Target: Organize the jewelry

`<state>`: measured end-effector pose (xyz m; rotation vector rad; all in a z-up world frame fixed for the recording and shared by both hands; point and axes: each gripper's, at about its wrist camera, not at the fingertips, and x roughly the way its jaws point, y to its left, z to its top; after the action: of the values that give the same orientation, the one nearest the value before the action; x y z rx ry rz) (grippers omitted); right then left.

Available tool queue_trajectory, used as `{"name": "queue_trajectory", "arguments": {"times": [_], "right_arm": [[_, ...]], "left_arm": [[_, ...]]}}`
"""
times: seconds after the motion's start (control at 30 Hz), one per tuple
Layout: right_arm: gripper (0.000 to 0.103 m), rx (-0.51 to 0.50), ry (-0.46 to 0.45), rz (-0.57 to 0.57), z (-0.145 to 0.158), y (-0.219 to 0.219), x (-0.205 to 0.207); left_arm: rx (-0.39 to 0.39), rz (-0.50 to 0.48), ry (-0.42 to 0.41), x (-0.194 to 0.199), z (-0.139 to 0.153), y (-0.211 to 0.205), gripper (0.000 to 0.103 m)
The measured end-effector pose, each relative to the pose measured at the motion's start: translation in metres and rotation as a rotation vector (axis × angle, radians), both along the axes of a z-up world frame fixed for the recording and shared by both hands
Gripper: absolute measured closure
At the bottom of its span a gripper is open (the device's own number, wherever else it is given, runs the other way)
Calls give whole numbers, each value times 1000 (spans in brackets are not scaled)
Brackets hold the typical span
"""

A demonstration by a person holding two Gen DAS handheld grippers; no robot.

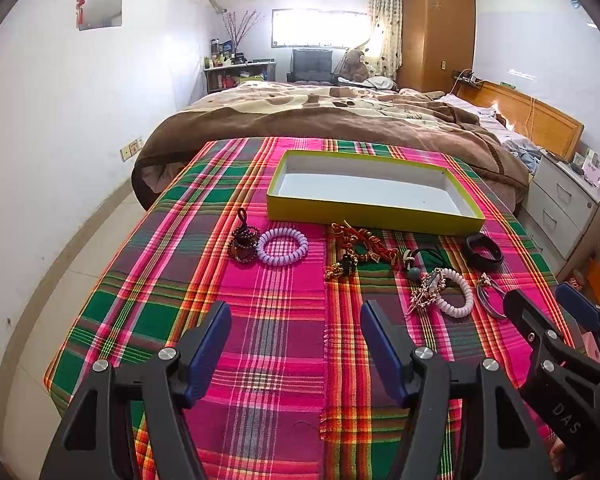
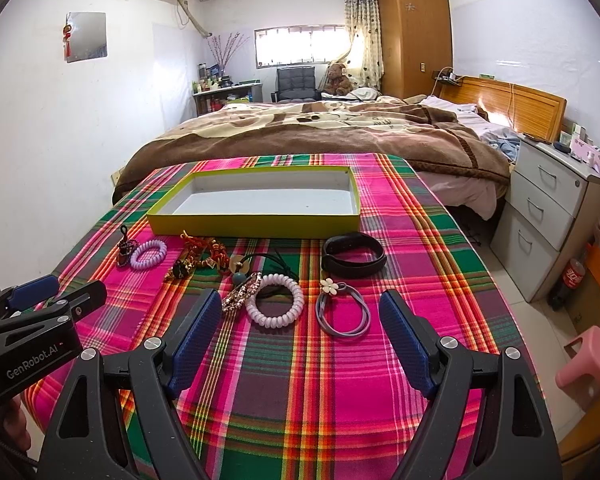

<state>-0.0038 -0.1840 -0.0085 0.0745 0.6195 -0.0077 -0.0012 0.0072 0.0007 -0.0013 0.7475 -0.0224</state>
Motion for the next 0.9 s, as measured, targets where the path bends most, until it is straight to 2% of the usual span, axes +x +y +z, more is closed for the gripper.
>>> {"name": "queue_trajectory", "arguments": {"times": [0.73, 0.9], "right_arm": [[22, -9, 22, -2, -6, -3, 9], [22, -20, 30, -41, -12, -23, 12]], "left_arm": [[13, -16, -9, 3, 1, 2, 37], [15, -32, 3, 8, -4, 15, 37]]}}
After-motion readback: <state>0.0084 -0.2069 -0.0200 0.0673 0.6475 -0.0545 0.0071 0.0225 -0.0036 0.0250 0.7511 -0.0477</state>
